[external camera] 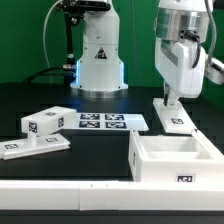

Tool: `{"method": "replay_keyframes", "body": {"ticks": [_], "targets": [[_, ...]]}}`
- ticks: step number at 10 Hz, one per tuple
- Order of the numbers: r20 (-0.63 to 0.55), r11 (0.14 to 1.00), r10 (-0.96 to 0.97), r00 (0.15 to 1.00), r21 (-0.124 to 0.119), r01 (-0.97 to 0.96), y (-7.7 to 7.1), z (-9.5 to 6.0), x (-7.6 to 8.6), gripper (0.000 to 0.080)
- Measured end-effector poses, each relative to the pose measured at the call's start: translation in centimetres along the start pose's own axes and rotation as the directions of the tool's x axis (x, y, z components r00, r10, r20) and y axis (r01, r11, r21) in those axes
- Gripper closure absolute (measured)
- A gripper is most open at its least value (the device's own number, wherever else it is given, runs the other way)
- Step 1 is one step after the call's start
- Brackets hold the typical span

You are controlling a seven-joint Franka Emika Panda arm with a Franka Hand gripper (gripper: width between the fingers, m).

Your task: Assemble cabinet

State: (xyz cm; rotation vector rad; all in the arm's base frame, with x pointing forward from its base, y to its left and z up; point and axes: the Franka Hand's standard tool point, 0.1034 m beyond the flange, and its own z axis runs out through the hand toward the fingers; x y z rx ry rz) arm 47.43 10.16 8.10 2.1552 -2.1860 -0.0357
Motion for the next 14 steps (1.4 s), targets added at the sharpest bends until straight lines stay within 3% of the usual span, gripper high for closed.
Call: {"method": "replay_keyframes", "body": {"ticks": [2, 8, 11, 14], "targets": [[-0.005, 1.000, 0.000, 1.000, -0.006, 0.000, 0.4, 0.4, 0.2, 0.0738], [-0.003, 1.000, -0.022, 1.000, 0.013, 0.022, -1.0, -0.4, 0.3, 0.0738], [-0.020, 0.999, -0.036, 0.999, 0.008, 0.036, -1.2, 0.3, 0.3, 0.0738], [-0.059, 0.999, -0.030, 0.998, 0.031, 0.032, -3.7, 1.0, -0.1, 0.0738]]}}
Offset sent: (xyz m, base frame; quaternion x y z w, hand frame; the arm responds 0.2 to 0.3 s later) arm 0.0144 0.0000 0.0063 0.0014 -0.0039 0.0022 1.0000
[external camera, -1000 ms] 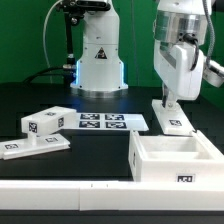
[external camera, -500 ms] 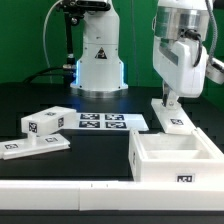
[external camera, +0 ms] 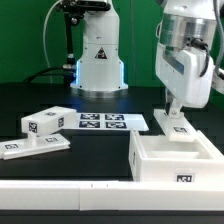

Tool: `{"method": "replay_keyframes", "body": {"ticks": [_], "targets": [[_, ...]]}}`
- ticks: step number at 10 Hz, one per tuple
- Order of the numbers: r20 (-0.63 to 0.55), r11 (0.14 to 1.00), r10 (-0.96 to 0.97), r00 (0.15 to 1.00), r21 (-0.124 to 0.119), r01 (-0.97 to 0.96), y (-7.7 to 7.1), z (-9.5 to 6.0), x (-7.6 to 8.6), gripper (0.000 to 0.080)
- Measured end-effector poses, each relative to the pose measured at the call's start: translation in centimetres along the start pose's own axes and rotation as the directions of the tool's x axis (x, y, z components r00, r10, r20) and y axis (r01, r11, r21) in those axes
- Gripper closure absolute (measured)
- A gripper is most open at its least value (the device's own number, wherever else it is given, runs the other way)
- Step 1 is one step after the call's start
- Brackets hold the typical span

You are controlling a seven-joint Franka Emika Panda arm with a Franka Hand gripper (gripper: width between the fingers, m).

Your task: Assemble cabinet

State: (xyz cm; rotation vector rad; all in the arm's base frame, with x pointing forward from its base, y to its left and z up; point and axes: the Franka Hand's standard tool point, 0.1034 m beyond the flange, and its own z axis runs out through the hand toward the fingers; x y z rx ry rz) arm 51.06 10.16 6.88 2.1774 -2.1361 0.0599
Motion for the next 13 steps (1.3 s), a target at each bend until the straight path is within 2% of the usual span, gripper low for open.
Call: {"method": "replay_keyframes", "body": {"ticks": [1, 7, 8, 13], "targets": [[-0.008, 1.000, -0.001, 1.000, 0.010, 0.001, -0.7, 0.0, 0.0, 0.0738], [-0.009, 1.000, 0.001, 1.000, 0.012, -0.001, -0.8, 0.0, 0.2, 0.0738], [-0.014, 1.000, 0.010, 1.000, 0.021, -0.010, -1.5, 0.0, 0.2, 0.0738], [-0.066, 0.995, 0.011, 0.998, 0.096, -0.005, -7.4, -0.2, 0.5, 0.0738]]}}
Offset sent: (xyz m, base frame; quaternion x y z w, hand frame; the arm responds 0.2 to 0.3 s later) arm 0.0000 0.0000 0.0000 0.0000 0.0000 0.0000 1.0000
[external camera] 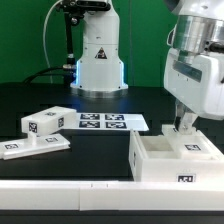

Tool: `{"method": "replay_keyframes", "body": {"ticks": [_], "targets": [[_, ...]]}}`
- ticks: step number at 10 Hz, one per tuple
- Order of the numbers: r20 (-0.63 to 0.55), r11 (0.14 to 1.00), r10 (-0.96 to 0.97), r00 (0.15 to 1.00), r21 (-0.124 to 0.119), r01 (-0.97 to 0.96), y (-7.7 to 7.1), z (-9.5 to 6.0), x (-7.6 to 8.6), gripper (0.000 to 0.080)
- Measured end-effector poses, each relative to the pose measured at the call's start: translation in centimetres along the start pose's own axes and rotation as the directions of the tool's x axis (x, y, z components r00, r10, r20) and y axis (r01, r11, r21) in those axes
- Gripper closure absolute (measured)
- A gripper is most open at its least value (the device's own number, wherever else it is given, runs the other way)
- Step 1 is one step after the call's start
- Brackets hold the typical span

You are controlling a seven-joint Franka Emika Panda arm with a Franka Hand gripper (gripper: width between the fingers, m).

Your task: Assemble cabinet

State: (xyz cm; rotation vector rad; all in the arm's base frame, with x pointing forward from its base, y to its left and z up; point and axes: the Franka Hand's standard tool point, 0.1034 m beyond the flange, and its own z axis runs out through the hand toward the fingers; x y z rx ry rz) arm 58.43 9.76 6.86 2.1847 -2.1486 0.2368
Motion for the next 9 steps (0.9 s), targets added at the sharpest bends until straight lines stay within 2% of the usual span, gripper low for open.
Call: {"method": "replay_keyframes", "body": {"ticks": [1, 2, 4, 9], "targets": [[-0.008, 1.000, 0.000, 1.000, 0.009, 0.000, -0.78, 0.07, 0.05, 0.0738], [-0.012, 1.000, 0.010, 1.000, -0.009, -0.010, -0.98, 0.15, 0.05, 0.0738], [-0.014, 0.999, 0.026, 1.000, -0.026, -0.027, -0.98, 0.13, 0.07, 0.0738], [-0.013, 0.999, 0.032, 0.999, -0.027, -0.032, -0.96, 0.11, 0.06, 0.0738]]}}
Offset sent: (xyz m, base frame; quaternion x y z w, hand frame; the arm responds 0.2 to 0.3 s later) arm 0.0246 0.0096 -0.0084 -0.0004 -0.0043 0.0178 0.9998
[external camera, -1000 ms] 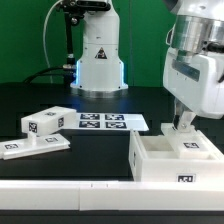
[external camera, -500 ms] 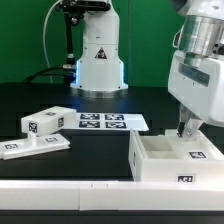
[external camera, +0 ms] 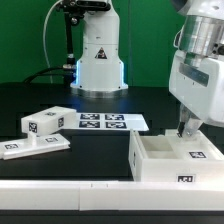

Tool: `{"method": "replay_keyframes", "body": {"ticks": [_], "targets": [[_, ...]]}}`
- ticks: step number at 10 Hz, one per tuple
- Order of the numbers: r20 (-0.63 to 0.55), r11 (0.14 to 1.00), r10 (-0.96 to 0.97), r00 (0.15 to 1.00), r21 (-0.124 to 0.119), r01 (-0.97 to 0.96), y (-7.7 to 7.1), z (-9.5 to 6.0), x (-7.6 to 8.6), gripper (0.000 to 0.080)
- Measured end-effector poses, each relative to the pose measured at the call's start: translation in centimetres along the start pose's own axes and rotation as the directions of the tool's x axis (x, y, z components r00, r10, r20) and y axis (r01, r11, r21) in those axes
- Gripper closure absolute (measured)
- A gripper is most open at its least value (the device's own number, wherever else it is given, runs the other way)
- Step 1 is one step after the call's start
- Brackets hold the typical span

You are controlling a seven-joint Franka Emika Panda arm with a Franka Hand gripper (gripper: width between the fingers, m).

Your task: Assemble cabinet

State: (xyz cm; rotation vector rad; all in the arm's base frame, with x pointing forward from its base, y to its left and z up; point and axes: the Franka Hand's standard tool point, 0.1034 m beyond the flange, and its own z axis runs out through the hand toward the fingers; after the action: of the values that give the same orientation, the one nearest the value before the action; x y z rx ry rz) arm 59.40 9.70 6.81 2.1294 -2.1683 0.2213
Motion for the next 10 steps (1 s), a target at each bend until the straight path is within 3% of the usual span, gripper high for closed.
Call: {"method": "replay_keyframes", "body": {"ticks": [1, 3, 4, 5, 6, 10], "targets": [[0.005, 1.000, -0.012, 1.000, 0.008, 0.012, -0.2, -0.5, 0.0, 0.0628], [0.052, 0.997, -0.052, 0.997, 0.061, 0.048, 0.0, -4.0, 0.8, 0.0353], [0.070, 0.994, -0.080, 0.994, 0.082, 0.074, 1.2, -4.6, 1.7, 0.0353], [0.089, 0.993, -0.090, 0.992, 0.078, 0.083, 3.0, -4.8, 2.4, 0.0153], [0.085, 0.995, -0.076, 0.993, 0.072, 0.070, 2.9, -4.7, 2.2, 0.0050], [0.075, 0.992, -0.102, 0.992, 0.081, 0.096, 2.6, -4.3, 2.4, 0.0003]]}}
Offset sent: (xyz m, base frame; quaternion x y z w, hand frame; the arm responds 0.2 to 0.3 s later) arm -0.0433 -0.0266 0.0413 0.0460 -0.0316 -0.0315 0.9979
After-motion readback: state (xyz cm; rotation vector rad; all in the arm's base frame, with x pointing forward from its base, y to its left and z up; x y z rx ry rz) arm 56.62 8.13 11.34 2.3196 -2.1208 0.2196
